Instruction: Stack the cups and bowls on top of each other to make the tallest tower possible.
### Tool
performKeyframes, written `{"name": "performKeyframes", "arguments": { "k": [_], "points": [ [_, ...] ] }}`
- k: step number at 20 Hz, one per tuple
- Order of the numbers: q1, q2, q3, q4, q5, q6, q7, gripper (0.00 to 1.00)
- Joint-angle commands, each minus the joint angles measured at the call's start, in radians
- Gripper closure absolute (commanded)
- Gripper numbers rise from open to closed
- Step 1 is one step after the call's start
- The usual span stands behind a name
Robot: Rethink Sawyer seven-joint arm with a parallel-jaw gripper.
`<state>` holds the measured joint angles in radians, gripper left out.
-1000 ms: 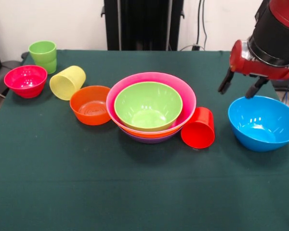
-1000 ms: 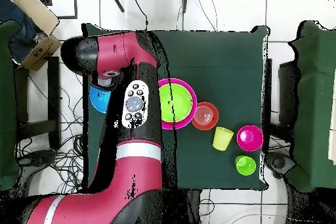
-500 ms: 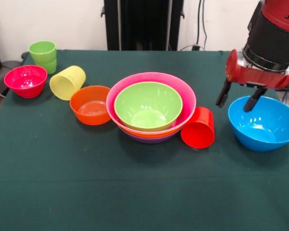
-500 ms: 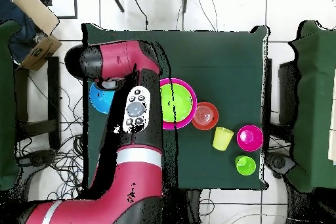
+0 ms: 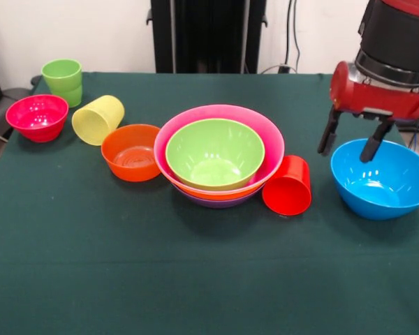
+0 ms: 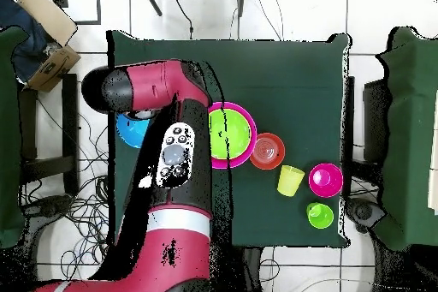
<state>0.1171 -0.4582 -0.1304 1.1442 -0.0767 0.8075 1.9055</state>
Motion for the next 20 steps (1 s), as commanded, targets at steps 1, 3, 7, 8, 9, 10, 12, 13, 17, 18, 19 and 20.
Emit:
{"name": "performKeyframes", "arguments": {
  "k": [1, 3, 7, 8, 9, 10, 12, 13, 17, 18, 19, 20],
  "points": [
    [0.016, -0.028, 0.045, 0.137, -0.049, -0.132, 0.082, 0.0],
    [0.016, -0.036, 0.044, 0.153, -0.046, -0.162, 0.09, 0.0],
    [0.005, -0.039, 0.053, 0.177, -0.04, -0.198, 0.082, 0.0],
    [0.001, -0.038, 0.057, 0.186, -0.044, -0.216, 0.075, 0.0],
    [-0.008, -0.037, 0.065, 0.195, -0.043, -0.225, 0.063, 0.0],
    [-0.014, -0.033, 0.068, 0.201, -0.042, -0.236, 0.062, 0.0],
    [-0.025, -0.028, 0.072, 0.218, -0.041, -0.269, 0.063, 0.0],
    [-0.031, -0.026, 0.075, 0.227, -0.041, -0.292, 0.065, 0.0],
    [-0.057, -0.021, 0.096, 0.246, -0.042, -0.322, 0.033, 0.0],
    [-0.065, -0.021, 0.102, 0.248, -0.041, -0.317, 0.02, 0.0],
    [-0.07, -0.024, 0.107, 0.251, -0.043, -0.322, 0.014, 0.0],
    [-0.073, -0.025, 0.109, 0.256, -0.044, -0.333, 0.014, 0.0]
  ]
}}
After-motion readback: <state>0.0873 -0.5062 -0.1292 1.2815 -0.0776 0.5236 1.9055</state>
